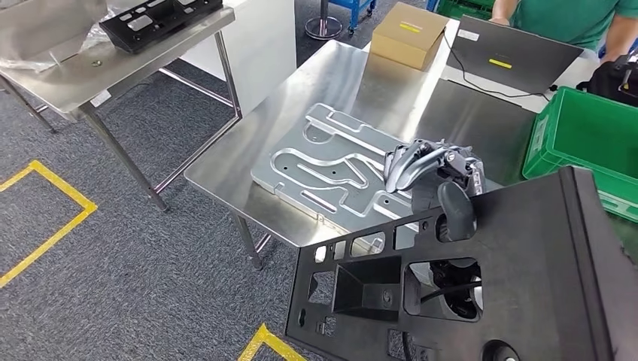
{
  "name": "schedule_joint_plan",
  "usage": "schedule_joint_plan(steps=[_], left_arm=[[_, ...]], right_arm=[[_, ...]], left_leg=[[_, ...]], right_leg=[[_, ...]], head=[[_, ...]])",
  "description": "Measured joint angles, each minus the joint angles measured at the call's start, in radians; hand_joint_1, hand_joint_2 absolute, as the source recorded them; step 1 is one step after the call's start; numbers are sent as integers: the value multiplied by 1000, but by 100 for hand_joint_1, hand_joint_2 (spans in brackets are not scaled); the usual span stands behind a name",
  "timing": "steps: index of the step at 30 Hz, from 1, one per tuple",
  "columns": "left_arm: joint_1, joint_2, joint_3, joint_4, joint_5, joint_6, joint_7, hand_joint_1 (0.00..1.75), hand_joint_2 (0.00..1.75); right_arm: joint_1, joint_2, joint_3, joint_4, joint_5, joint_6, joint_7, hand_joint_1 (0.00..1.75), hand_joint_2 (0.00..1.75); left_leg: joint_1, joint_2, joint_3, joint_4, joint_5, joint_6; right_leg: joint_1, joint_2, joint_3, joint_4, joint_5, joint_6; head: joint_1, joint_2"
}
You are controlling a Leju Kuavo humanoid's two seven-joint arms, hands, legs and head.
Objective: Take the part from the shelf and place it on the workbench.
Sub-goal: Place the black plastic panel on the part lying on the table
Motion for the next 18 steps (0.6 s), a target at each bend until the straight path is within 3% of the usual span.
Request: schedule_joint_plan(steps=[3,4,5,6,8,10,15,18], left_arm=[[1,0,0,0,4,0,0,0,175],[2,0,0,0,6,0,-1,0,175],[4,0,0,0,9,0,-2,0,175],[4,0,0,0,12,0,-3,0,175],[4,0,0,0,14,-2,-3,0,175],[2,0,0,0,14,-5,-3,0,175],[2,-1,0,0,15,-13,2,0,175],[0,-3,0,0,19,-12,4,0,175]], right_arm=[[-8,0,0,3,10,-7,12,175,0],[-11,0,0,7,18,-13,20,175,0],[-16,-1,-1,12,26,-21,29,175,0],[-25,-1,-4,18,36,-32,37,175,0],[-60,-5,-18,40,51,-58,54,175,0],[-111,-11,-45,68,57,-84,70,175,0],[-228,-26,-125,97,78,-133,90,175,0],[-280,-35,-148,89,149,-179,103,175,0]], left_leg=[[0,0,-74,163,-86,-7],[1,1,-102,220,-107,-10],[1,1,-117,247,-110,-12],[2,1,-113,236,-93,-13],[4,3,-56,117,-29,-14],[4,3,-6,15,7,-6],[1,-1,-3,-6,11,26],[3,0,-1,-8,10,35]], right_leg=[[-3,-3,9,-12,6,-4],[-3,-3,8,-10,4,-4],[-3,-2,7,-8,2,-3],[-4,-1,7,-3,-1,-1],[-5,1,6,10,-10,6],[-2,3,-1,27,-21,18],[-4,3,-18,60,-40,39],[-7,3,-94,220,-121,52]], head=[[-2,0],[-1,0],[-2,0],[-1,0],[-1,0],[-1,0],[0,0],[0,0]])
